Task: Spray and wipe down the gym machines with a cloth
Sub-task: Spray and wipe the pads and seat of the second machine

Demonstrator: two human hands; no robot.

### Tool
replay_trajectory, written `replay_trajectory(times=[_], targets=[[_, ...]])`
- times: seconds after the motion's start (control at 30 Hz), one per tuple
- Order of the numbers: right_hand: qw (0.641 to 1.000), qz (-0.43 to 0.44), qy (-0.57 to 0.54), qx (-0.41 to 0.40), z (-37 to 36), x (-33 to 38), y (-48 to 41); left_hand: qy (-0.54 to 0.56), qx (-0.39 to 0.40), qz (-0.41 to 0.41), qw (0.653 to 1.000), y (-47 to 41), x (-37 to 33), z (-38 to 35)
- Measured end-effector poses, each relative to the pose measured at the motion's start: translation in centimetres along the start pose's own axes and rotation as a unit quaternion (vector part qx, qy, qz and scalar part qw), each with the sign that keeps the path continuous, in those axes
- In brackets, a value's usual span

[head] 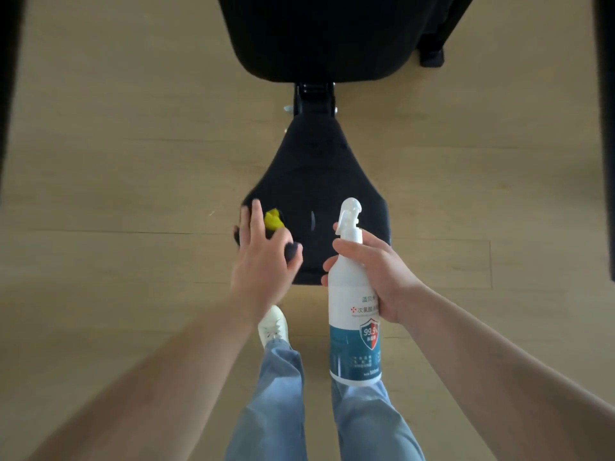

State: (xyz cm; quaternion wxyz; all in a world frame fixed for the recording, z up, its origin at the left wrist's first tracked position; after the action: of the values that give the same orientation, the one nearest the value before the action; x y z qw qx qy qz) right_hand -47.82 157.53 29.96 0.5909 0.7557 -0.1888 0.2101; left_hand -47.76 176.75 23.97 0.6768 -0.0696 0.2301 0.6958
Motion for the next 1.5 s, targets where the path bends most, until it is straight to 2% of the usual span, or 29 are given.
replay_trajectory(times=[0.13,0.27,0.43,0.53,0.67,0.83,0.9,1.03,1.17,1.37,1.5], targets=[[1.000,-0.003,0.006,0.005,-1.2,0.4,-0.2,-0.015,0.039,0.003,0.999,2.0,0.0,-0.3],[1.000,-0.005,0.001,0.001,-1.3,0.7,-0.8,-0.054,0.055,-0.043,0.996,-2.7,1.4,0.8],[1.000,-0.002,0.005,-0.020,-0.3,0.0,-1.7,-0.027,0.059,0.064,0.996,-10.8,0.9,1.4],[0.999,-0.005,-0.015,-0.029,0.1,-0.9,-1.8,-0.049,0.051,0.063,0.996,-11.0,-0.3,1.0],[0.999,-0.003,-0.038,-0.034,0.4,-1.7,-1.3,-0.094,0.064,-0.007,0.994,-7.8,-0.4,1.4],[0.998,0.012,-0.044,-0.036,0.4,-1.8,-0.8,-0.077,0.006,-0.045,0.996,-3.4,-2.3,1.5],[0.998,0.017,-0.049,-0.041,0.6,-1.7,-0.4,-0.069,0.005,-0.079,0.994,-1.5,-3.4,0.6],[0.997,0.024,-0.053,-0.052,1.6,-1.4,0.2,0.013,0.044,-0.177,0.983,3.0,-4.9,-1.7],[0.996,0.034,-0.043,-0.071,3.7,-1.0,1.1,-0.024,0.083,-0.275,0.958,4.4,-7.2,-3.8],[0.993,0.038,-0.021,-0.112,7.5,-1.1,3.4,-0.098,0.147,-0.314,0.933,1.0,-12.6,-6.5],[0.991,0.047,-0.035,-0.117,7.5,-1.6,4.3,-0.051,0.140,-0.330,0.932,0.7,-13.8,-7.3]])
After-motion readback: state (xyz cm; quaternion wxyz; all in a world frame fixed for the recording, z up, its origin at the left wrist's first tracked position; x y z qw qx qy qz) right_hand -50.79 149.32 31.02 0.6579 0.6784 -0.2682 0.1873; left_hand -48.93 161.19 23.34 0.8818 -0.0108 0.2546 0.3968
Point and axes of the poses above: each hand's wrist, its own y-axis away from the middle knuckle, its own z-axis out of the back of the hand, x = y × z, the point moved 4 cm from there along -y, towards the middle knuckle, and after that the axes turned 6 degrees about y, right-handed, at the moved point
